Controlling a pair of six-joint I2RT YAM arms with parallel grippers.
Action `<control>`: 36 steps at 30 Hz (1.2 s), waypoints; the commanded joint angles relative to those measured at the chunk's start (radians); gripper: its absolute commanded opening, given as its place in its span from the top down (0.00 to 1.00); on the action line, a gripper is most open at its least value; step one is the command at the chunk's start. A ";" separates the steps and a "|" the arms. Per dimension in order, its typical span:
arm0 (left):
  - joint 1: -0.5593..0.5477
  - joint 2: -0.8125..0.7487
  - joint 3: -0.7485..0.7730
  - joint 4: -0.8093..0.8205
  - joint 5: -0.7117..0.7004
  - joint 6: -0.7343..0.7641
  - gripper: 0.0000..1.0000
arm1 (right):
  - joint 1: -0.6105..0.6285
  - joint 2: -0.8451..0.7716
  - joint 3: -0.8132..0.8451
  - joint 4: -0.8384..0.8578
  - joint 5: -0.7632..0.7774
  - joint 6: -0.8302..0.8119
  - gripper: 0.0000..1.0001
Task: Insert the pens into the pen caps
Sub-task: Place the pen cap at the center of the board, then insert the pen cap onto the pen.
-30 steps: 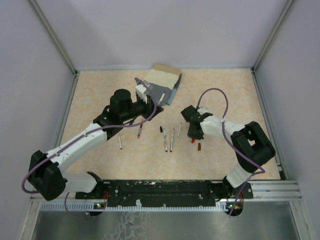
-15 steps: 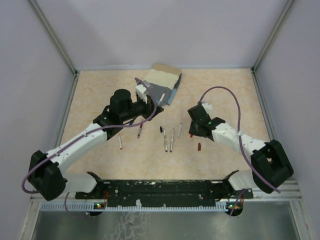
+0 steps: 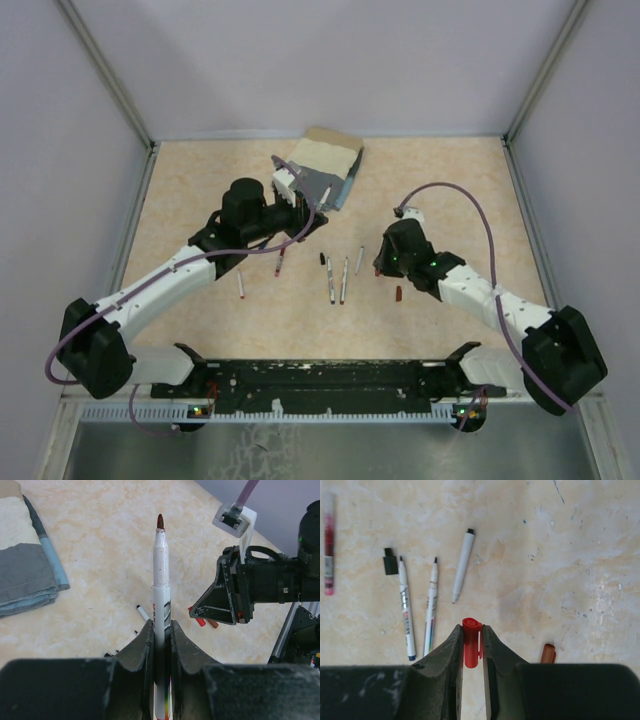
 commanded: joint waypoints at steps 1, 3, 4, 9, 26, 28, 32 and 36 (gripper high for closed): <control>0.005 0.003 -0.009 0.016 0.004 -0.010 1.00 | -0.009 0.069 0.033 -0.064 0.016 -0.028 1.00; 0.004 0.002 -0.009 0.015 0.001 -0.011 1.00 | -0.009 0.095 0.036 -0.064 0.015 -0.021 0.99; 0.005 0.002 -0.009 0.015 -0.001 -0.011 1.00 | -0.009 0.108 0.036 -0.060 0.012 -0.019 0.98; 0.005 -0.003 -0.012 0.012 -0.022 -0.017 1.00 | -0.009 0.176 0.050 -0.043 0.002 -0.004 0.93; 0.005 -0.070 -0.136 0.166 -0.126 -0.236 1.00 | -0.009 0.063 0.036 -0.033 0.059 0.085 0.60; 0.005 -0.077 -0.161 0.193 -0.162 -0.300 1.00 | -0.008 -0.009 0.011 0.026 0.068 0.125 0.60; 0.005 -0.084 -0.200 0.244 -0.225 -0.389 1.00 | -0.009 -0.170 -0.075 0.287 0.105 0.222 0.47; 0.005 -0.082 -0.222 0.292 -0.259 -0.445 1.00 | -0.004 -0.304 -0.176 0.603 0.153 0.327 0.34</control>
